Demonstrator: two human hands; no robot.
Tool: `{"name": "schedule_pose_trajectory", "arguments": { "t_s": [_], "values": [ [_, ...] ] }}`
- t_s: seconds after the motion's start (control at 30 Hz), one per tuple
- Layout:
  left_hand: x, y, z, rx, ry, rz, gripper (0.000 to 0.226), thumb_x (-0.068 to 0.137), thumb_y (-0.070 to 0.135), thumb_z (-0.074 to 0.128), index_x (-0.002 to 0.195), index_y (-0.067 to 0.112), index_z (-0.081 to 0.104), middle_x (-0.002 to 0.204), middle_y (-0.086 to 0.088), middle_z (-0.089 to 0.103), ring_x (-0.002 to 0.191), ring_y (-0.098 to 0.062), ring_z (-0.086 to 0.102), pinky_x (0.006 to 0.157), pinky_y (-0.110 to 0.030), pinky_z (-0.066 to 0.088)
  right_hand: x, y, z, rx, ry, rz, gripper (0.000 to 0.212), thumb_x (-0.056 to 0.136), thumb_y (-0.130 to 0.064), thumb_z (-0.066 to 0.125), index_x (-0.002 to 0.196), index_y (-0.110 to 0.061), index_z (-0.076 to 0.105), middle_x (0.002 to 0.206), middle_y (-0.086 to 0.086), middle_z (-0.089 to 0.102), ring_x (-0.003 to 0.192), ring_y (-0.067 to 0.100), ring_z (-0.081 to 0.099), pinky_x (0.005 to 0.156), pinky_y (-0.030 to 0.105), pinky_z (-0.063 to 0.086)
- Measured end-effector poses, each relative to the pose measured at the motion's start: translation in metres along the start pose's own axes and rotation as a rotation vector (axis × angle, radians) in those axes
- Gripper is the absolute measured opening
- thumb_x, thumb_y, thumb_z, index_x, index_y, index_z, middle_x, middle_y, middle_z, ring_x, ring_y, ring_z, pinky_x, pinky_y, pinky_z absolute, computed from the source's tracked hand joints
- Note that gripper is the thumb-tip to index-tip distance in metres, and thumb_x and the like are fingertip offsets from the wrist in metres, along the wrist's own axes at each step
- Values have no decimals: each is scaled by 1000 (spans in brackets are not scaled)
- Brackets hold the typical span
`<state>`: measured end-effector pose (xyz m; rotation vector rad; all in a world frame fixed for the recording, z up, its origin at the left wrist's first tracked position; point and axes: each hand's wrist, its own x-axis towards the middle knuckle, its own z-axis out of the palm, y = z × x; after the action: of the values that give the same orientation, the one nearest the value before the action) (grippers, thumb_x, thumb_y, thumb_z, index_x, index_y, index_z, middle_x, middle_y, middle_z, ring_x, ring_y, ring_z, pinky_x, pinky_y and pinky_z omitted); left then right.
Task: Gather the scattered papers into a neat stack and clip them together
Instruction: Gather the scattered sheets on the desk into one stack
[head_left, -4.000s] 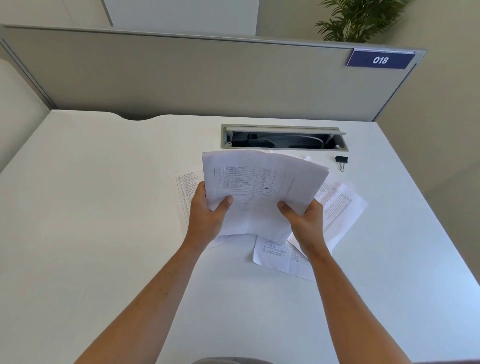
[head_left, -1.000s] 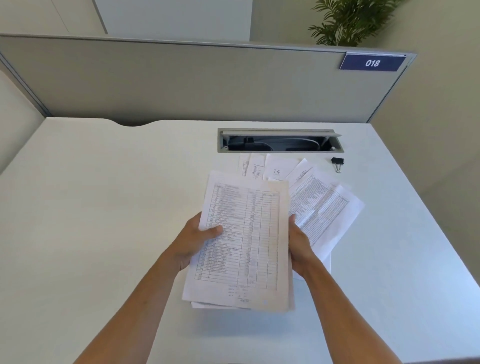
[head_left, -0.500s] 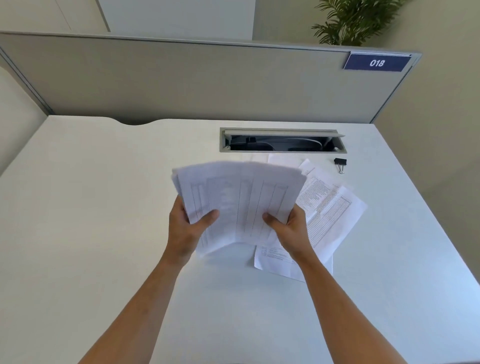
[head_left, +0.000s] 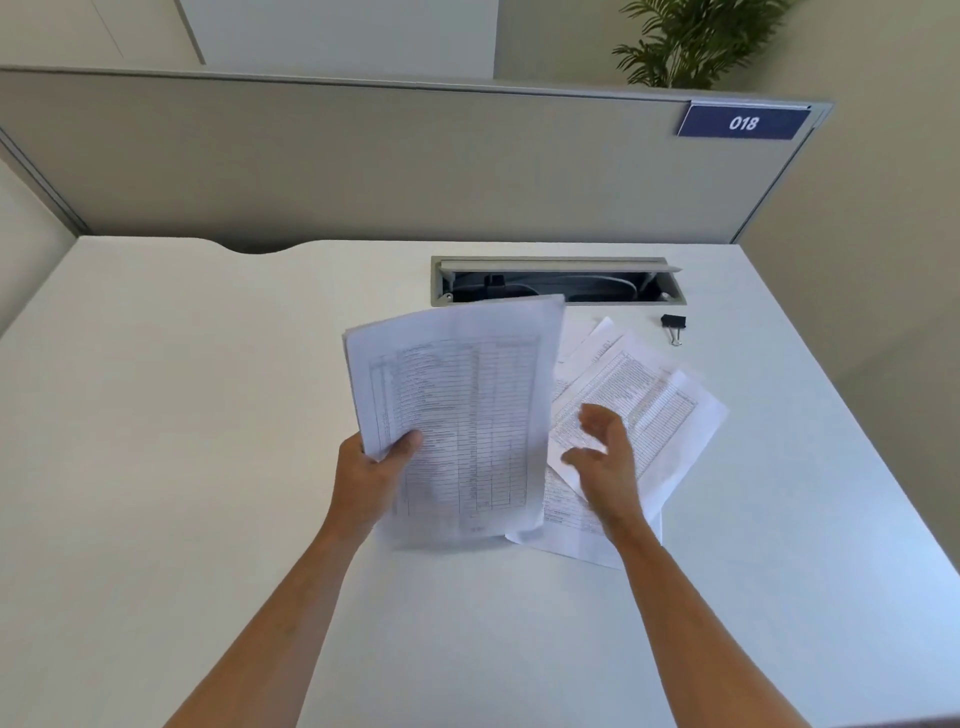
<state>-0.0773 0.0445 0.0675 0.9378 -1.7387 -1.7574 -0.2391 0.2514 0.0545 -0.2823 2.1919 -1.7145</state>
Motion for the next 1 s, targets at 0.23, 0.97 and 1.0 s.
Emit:
{"name": "schedule_pose_trajectory", "arguments": {
  "t_s": [0.23,0.97,1.0],
  "values": [
    [15,-17,-14,-55,-3,-176,30,86,15,74,116,15,69,106,0,74,97,-16,71,87,-36,55,36,36,-43,-549,521,525,84,80,-52,70,141,-7,34,139,24,47,130,42,39,102,51,35],
    [32,-38,-20,-107,66,-408,29,84,14,75,112,18,69,107,-2,74,105,-26,67,101,-48,47,65,27,-50,-354,476,612,71,75,-5,78,129,-5,33,129,25,53,115,45,54,87,46,48],
    [32,-38,-20,-103,68,-408,30,84,14,75,113,18,69,107,-2,74,105,-26,67,101,-49,47,63,27,-53,-343,480,613,66,75,-4,77,128,-3,37,129,25,53,115,45,55,84,44,48]
  ]
}}
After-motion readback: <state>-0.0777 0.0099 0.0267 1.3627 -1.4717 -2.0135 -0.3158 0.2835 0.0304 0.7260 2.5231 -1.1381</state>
